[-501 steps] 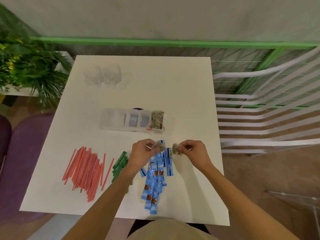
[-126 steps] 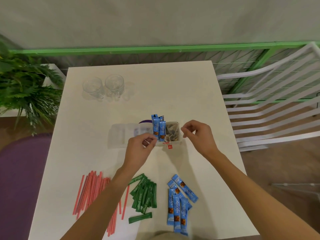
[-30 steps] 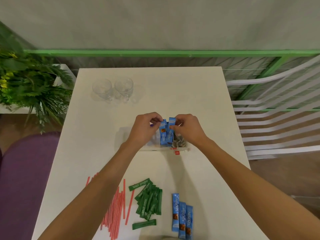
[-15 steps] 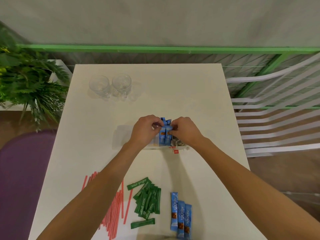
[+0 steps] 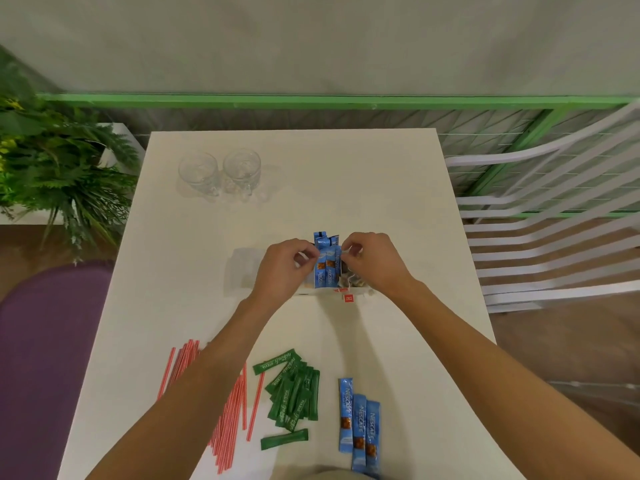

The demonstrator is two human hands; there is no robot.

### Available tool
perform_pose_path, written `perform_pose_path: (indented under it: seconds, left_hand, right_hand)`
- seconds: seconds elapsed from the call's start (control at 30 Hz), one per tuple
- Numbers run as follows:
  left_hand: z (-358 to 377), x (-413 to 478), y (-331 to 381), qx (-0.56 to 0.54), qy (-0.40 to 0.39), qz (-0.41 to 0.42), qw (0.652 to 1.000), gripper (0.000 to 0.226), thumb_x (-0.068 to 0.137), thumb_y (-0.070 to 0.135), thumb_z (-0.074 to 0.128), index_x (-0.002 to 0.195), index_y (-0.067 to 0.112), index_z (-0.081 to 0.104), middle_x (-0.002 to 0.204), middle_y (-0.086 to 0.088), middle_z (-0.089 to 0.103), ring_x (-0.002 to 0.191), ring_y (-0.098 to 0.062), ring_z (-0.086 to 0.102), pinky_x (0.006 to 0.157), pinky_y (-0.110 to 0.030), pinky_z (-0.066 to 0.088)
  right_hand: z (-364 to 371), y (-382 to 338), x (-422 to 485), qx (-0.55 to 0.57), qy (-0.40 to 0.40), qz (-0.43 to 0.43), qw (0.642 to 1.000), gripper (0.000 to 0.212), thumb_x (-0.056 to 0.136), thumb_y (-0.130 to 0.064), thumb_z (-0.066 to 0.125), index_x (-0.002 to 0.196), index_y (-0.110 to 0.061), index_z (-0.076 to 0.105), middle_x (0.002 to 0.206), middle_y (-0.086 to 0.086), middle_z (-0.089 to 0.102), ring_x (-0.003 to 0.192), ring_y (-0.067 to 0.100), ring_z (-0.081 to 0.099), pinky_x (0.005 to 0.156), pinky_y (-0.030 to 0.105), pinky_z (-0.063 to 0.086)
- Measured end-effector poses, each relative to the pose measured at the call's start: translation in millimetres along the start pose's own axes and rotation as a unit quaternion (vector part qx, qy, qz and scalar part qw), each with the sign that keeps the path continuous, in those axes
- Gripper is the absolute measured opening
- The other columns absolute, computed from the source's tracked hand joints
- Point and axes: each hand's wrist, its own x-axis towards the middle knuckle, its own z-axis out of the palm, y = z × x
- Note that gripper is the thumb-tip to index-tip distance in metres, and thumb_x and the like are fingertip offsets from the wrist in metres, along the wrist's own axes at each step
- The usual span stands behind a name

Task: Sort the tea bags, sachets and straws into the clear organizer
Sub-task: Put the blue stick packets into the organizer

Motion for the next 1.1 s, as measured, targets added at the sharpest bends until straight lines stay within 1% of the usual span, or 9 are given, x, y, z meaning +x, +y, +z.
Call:
perform_pose_path:
  seconds: [0.1, 0.2, 0.33, 0.47, 0.6, 0.73, 0.83, 0.93, 1.1]
  left_hand:
    - [4, -22, 1, -0.027, -0.007, -0.014, 1.0, 0.011, 0.083, 0.007, 0.07, 0.086, 0.016, 0.073, 0.079, 0.006, 0.07, 0.067, -0.013, 0.062, 0.069, -0.029, 0.055]
    - [14, -49, -1, -0.044, -0.048, -0.039, 0.997, 0.007, 0.086, 0.011, 0.068, 0.087, 0.016, 0.073, 0.062, 0.0, 0.066, 0.057, -0.017, 0.062, 0.062, -0.034, 0.057]
    - [34, -86, -4, -0.027, -0.101, -0.062, 0.993, 0.007, 0.088, 0.02, 0.067, 0.084, 0.018, 0.073, 0.052, 0.002, 0.063, 0.047, -0.007, 0.058, 0.059, -0.032, 0.054]
    - [57, -124, -8, -0.005, -0.154, -0.073, 0.985, 0.014, 0.09, 0.03, 0.065, 0.081, 0.021, 0.072, 0.058, 0.004, 0.067, 0.054, -0.009, 0.063, 0.064, -0.03, 0.055]
    - [79, -151, -17, 0.035, -0.184, -0.071, 0.98, 0.004, 0.087, 0.023, 0.066, 0.09, 0.025, 0.069, 0.075, 0.01, 0.067, 0.058, -0.009, 0.062, 0.066, -0.028, 0.054]
    - [94, -161, -23, 0.1, -0.213, -0.036, 0.971, 0.024, 0.087, 0.02, 0.066, 0.111, 0.019, 0.061, 0.104, 0.006, 0.06, 0.067, -0.008, 0.053, 0.072, -0.019, 0.041]
    - [102, -162, -27, 0.156, -0.232, -0.039, 0.959, 0.036, 0.085, 0.022, 0.068, 0.119, 0.016, 0.057, 0.113, 0.003, 0.055, 0.091, -0.013, 0.056, 0.081, -0.023, 0.043]
    - [110, -162, -29, 0.181, -0.247, -0.046, 0.951, 0.037, 0.083, 0.023, 0.07, 0.116, 0.017, 0.056, 0.111, 0.001, 0.055, 0.102, -0.016, 0.057, 0.085, -0.033, 0.049]
    - [112, -159, -26, 0.193, -0.247, -0.06, 0.948, 0.011, 0.084, 0.017, 0.064, 0.095, 0.014, 0.062, 0.093, -0.001, 0.062, 0.086, -0.017, 0.057, 0.073, -0.035, 0.05]
  right_hand:
    - [1, 3, -19, 0.03, 0.003, -0.006, 1.0, 0.008, 0.088, -0.016, 0.063, 0.09, -0.014, 0.071, 0.083, 0.002, 0.071, 0.072, 0.016, 0.065, 0.068, 0.031, 0.055]
    - [10, 10, -45, 0.048, -0.003, -0.001, 0.999, 0.011, 0.089, -0.018, 0.063, 0.081, -0.012, 0.068, 0.072, 0.001, 0.069, 0.063, 0.013, 0.063, 0.06, 0.028, 0.051]
    - [32, 32, -79, 0.054, -0.048, 0.035, 0.997, 0.021, 0.089, -0.025, 0.064, 0.071, -0.016, 0.067, 0.063, 0.0, 0.065, 0.058, 0.018, 0.062, 0.063, 0.035, 0.055]
    - [54, 61, -120, 0.036, -0.114, 0.08, 0.99, 0.019, 0.088, -0.027, 0.064, 0.073, -0.016, 0.066, 0.067, -0.003, 0.062, 0.061, 0.017, 0.061, 0.066, 0.037, 0.057]
    - [72, 81, -159, 0.028, -0.149, 0.113, 0.982, 0.013, 0.086, -0.028, 0.063, 0.079, -0.018, 0.066, 0.072, -0.001, 0.065, 0.063, 0.016, 0.062, 0.066, 0.037, 0.057]
    - [80, 90, -188, 0.024, -0.146, 0.129, 0.981, 0.012, 0.086, -0.028, 0.064, 0.094, -0.02, 0.065, 0.073, -0.006, 0.059, 0.064, 0.009, 0.055, 0.065, 0.029, 0.049]
    - [87, 91, -204, 0.026, -0.146, 0.131, 0.98, 0.023, 0.084, -0.03, 0.068, 0.104, -0.021, 0.062, 0.077, -0.004, 0.06, 0.07, 0.012, 0.057, 0.064, 0.025, 0.046]
    - [91, 89, -212, 0.025, -0.141, 0.132, 0.981, 0.027, 0.085, -0.031, 0.067, 0.109, -0.022, 0.06, 0.083, -0.002, 0.061, 0.076, 0.012, 0.057, 0.062, 0.023, 0.043]
    - [94, 88, -221, 0.053, -0.126, 0.131, 0.982, 0.021, 0.086, -0.03, 0.067, 0.104, -0.022, 0.061, 0.079, -0.003, 0.062, 0.066, 0.008, 0.054, 0.055, 0.018, 0.04]
